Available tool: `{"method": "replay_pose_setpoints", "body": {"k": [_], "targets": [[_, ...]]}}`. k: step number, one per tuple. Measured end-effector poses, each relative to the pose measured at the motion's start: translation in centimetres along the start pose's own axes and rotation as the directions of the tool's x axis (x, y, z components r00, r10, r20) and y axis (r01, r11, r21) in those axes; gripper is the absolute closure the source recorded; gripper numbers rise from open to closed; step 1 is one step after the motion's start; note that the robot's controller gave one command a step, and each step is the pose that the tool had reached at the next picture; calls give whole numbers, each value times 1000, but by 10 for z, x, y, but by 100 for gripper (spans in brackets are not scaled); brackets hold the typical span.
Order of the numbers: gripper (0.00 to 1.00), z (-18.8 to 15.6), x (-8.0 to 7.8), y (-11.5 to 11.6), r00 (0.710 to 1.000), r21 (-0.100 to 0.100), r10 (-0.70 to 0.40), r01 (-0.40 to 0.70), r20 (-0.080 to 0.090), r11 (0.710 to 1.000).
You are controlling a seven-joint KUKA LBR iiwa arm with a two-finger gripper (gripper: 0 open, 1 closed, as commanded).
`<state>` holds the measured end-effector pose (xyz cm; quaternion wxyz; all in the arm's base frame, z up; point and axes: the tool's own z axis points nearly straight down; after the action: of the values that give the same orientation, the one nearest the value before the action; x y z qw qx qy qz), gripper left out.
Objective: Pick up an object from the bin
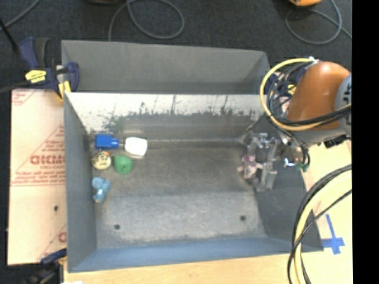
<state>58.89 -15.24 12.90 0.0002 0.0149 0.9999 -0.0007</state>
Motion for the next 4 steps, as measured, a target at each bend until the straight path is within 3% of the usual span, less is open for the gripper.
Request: {"method": "replay_pose_setpoints", "body": {"k": [1,2,3,4], "targets": [[0,-2,0,-5,1000,2,4,-4,7,1000],[0,37,13,-10,999,1,47,-47,8,999],[100,45,18,-9,995,1,101,-101,12,995],[100,36,19,-9,993,1,114,-114,15,993]]}}
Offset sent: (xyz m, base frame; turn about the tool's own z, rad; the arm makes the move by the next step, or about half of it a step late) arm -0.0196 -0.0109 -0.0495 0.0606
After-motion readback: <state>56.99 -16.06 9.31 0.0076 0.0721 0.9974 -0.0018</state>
